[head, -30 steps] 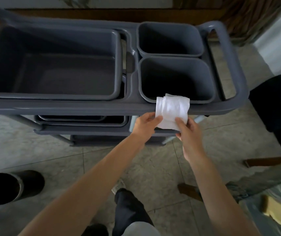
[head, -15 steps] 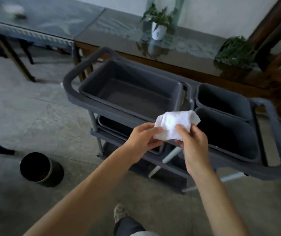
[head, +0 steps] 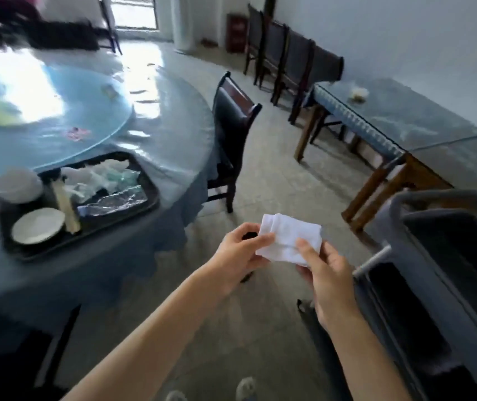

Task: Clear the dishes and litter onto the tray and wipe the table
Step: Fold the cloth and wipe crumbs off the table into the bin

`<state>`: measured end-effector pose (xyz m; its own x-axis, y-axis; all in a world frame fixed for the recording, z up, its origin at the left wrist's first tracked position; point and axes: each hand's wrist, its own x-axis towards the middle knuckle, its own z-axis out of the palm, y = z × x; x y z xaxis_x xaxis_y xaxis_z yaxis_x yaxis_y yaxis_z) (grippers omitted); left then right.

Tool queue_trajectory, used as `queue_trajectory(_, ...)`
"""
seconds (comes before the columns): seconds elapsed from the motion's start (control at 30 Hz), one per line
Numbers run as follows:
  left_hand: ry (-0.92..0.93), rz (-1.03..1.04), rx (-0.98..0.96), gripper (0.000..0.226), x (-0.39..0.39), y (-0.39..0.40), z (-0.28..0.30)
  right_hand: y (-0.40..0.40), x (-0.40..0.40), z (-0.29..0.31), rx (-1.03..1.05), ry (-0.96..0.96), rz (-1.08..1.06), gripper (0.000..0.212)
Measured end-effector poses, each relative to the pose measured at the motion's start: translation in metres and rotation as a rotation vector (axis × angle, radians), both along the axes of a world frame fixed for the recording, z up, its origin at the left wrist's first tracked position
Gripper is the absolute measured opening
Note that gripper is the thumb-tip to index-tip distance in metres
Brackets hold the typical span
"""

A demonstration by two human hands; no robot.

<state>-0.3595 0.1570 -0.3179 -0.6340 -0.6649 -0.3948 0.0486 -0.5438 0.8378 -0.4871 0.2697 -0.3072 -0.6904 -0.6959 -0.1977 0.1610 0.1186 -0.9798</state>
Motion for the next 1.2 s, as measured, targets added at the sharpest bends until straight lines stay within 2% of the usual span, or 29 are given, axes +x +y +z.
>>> queue_trajectory(0.17, 0.002, 0.381, -0.019, 0.024, 0.127, -0.015, -0.003, -0.069, 0.092, -0.008, 0.005, -0.052, 0.402, 0.011)
queue_trajectory(0.37, -0.048, 0.805, -0.048, 0.024, 0.240, 0.011, -0.010, -0.113, 0.195, -0.018, 0.010, -0.159, 0.820, 0.015)
queue_trajectory(0.57, -0.041, 1.033, -0.090, 0.020, 0.329, 0.041, -0.005, -0.120, 0.293, -0.017, 0.002, -0.173, 1.030, 0.016)
queue_trajectory(0.7, -0.022, 1.132, -0.123, 0.022, 0.408, 0.061, -0.003, -0.113, 0.373, -0.011, -0.005, -0.103, 1.173, 0.015)
queue_trajectory(1.0, -0.025, 1.151, -0.220, 0.026, 0.610, 0.099, 0.010, -0.080, 0.567, -0.004, -0.029, 0.051, 1.255, 0.019)
queue_trajectory(1.1, -0.035, 1.128, -0.231, 0.026, 0.663, 0.105, 0.013, -0.075, 0.613, -0.007, -0.005, 0.230, 1.185, 0.025)
queue_trajectory(1.2, -0.018, 1.138, -0.216, 0.027, 0.703, 0.103, 0.009, -0.076, 0.651, -0.012, -0.014, 0.517, 1.055, 0.050)
